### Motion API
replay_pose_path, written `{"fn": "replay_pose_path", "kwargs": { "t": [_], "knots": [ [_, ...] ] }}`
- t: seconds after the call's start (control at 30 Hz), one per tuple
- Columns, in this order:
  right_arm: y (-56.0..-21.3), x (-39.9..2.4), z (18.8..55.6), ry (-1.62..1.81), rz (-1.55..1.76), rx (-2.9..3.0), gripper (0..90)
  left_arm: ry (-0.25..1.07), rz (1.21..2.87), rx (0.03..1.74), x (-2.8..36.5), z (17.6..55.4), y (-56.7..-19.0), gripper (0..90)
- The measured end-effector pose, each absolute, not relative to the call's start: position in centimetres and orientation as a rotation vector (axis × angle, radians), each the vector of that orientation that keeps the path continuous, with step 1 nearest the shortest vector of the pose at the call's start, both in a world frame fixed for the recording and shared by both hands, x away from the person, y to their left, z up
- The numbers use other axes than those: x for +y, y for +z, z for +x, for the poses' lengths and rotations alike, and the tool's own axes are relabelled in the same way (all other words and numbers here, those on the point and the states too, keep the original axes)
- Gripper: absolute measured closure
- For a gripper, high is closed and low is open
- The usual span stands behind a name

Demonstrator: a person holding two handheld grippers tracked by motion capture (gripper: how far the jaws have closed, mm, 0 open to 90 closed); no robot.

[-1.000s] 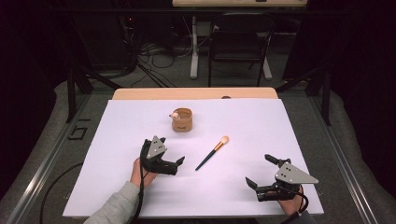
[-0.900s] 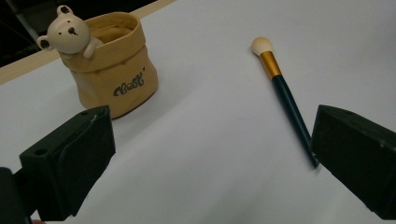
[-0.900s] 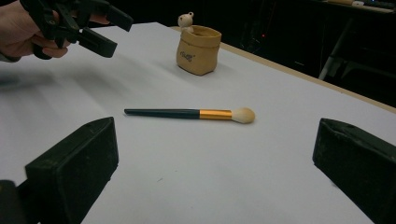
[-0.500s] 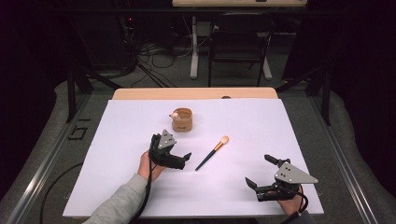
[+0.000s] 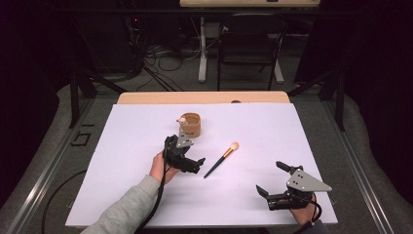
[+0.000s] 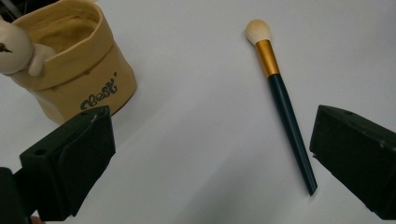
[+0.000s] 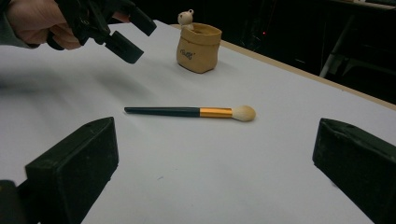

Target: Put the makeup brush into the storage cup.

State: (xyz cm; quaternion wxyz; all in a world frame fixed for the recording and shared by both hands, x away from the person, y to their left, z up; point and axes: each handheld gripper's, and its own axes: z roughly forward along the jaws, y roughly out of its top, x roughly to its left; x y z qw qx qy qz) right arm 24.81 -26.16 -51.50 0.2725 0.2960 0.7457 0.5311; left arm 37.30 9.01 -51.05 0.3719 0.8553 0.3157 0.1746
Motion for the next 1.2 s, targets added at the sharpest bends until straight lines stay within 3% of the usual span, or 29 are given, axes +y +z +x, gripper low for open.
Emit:
{"fn": "replay_pose_path", "kwargs": {
  "t": [1.2],
  "knots": [
    [-51.6, -26.1, 25.0, 1.415, 0.810, 2.027, 0.1, 0.324, 2.449, 0.894, 2.7, 40.1, -49.8, 2.6]
  ]
}}
